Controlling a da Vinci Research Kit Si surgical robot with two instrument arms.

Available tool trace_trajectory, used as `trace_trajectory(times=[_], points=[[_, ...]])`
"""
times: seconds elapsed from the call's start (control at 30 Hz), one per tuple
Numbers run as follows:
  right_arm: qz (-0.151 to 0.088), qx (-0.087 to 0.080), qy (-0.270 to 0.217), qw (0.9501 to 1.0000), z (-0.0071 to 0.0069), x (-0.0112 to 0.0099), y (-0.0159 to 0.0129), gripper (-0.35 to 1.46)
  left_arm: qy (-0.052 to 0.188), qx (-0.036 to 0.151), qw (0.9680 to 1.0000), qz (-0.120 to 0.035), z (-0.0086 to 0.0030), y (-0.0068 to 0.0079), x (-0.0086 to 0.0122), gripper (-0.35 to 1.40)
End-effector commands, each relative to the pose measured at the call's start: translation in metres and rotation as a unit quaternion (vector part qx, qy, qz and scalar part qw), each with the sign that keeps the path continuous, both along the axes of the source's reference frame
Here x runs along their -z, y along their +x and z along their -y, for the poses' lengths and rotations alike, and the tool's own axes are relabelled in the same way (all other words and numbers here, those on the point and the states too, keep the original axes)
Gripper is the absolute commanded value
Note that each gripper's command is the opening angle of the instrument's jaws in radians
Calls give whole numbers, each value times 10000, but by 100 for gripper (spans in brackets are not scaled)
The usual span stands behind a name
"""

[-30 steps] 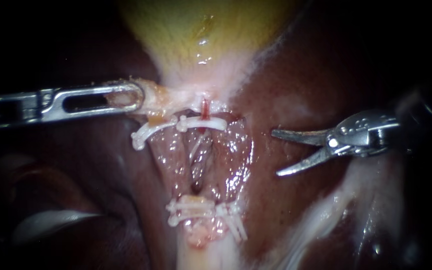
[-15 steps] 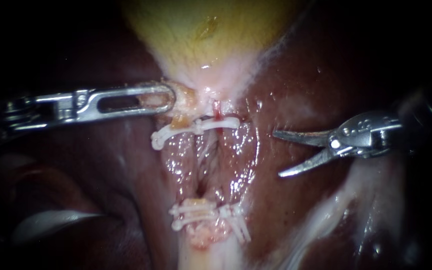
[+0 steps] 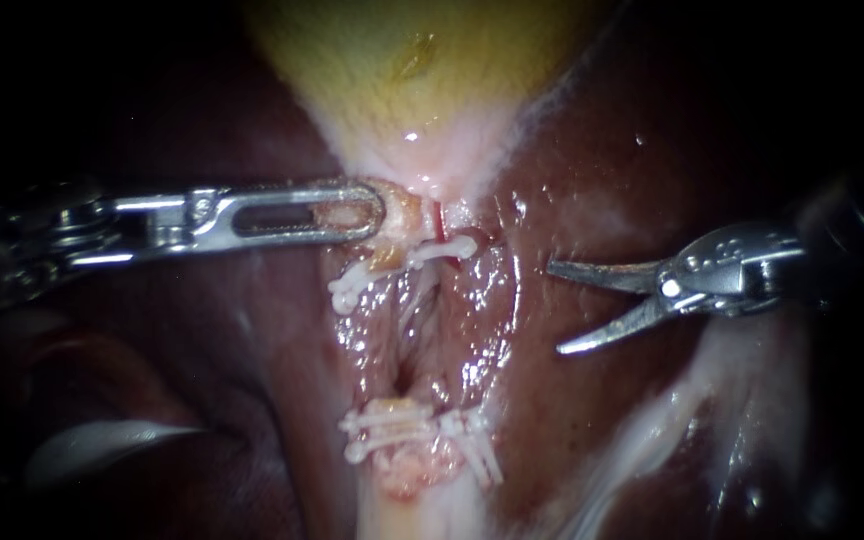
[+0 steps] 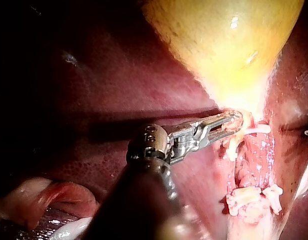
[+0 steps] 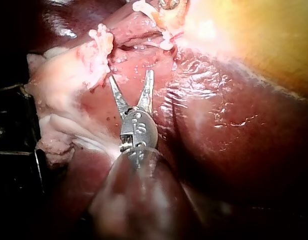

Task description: Go back from the cut right tube

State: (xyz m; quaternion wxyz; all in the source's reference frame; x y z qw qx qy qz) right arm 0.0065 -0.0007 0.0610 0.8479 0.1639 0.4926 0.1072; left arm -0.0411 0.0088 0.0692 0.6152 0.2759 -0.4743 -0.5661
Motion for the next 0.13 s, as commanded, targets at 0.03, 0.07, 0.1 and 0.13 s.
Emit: trace_trajectory(times=[0.03,0.07,0.1,0.13], points=[[-1,2,4,10000,0,0,-1,144,1,1,10000,3,0,0,0,-35],[-2,3,4,10000,0,0,-1,144,1,1,10000,3,0,0,0,-35],[-2,3,5,10000,0,0,-1,144,1,1,10000,3,0,0,1,-35],[-2,3,5,10000,0,0,-1,144,1,1,10000,3,0,0,1,-35]])
